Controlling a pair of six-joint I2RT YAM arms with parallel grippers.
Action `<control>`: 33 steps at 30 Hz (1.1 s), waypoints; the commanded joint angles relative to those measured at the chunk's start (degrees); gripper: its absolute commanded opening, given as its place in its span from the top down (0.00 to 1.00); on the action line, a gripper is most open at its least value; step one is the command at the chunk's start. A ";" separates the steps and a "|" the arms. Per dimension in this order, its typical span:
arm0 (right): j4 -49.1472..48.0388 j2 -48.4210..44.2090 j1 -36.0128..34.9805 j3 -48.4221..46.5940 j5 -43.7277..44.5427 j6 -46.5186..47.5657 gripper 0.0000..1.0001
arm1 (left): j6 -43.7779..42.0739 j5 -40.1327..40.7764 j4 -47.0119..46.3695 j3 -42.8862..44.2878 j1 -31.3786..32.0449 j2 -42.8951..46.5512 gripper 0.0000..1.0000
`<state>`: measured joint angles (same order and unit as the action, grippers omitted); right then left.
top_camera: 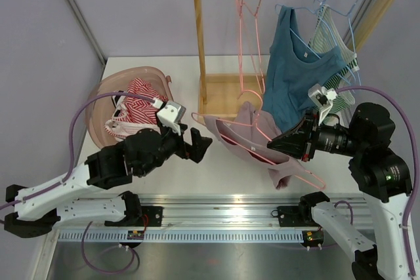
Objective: Remove the tank top from the hanger
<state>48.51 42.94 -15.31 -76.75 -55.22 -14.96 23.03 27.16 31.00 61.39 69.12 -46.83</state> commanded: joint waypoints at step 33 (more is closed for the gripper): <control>-1.05 -2.68 0.10 0.63 -3.57 4.14 1.00 | 7.88 33.64 -3.17 3.39 2.34 -2.14 1.00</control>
<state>44.95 40.73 -15.31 -76.60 -58.39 -15.05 23.92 47.99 25.76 64.73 71.72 -52.34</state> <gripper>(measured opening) 0.088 0.013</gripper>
